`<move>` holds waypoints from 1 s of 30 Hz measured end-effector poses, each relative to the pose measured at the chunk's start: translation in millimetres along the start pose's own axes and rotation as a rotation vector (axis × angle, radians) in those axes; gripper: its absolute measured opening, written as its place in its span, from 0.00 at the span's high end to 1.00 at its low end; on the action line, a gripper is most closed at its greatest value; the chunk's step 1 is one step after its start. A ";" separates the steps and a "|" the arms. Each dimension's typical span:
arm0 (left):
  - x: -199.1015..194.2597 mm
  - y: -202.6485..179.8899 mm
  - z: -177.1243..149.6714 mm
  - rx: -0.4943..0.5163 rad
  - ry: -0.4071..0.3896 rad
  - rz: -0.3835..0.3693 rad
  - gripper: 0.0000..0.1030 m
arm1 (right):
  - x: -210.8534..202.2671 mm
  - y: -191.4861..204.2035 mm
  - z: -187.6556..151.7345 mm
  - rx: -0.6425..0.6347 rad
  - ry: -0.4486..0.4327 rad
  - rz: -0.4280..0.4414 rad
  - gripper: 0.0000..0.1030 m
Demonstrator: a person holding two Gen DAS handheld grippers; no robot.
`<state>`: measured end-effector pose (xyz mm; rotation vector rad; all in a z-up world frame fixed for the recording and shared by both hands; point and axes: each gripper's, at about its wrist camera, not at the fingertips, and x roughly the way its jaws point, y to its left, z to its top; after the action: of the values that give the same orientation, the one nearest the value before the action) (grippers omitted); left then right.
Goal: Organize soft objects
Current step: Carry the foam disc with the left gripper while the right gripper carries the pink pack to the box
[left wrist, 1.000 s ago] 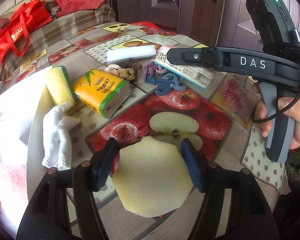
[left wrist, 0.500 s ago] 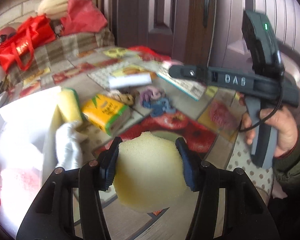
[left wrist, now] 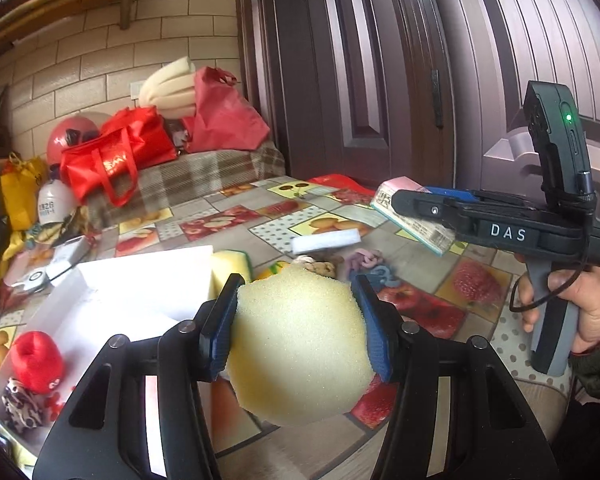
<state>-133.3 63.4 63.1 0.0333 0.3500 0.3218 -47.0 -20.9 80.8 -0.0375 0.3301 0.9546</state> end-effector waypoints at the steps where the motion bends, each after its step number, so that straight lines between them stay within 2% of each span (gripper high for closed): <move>1: -2.7 4.3 -1.5 -0.007 -0.003 0.002 0.47 | 1.1 3.3 -0.2 -0.007 0.002 0.002 0.50; 15: -33.1 78.6 -18.9 -0.161 -0.038 0.113 0.47 | 5.6 43.0 -3.7 -0.061 -0.001 0.034 0.50; 30: -50.5 109.4 -29.3 -0.204 -0.064 0.210 0.47 | 19.4 85.3 -7.1 -0.122 0.029 0.105 0.49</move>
<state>-221.5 150.5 62.0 -0.1204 0.2489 0.5616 -107.4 42.9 78.0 -0.1470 0.3028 1.0785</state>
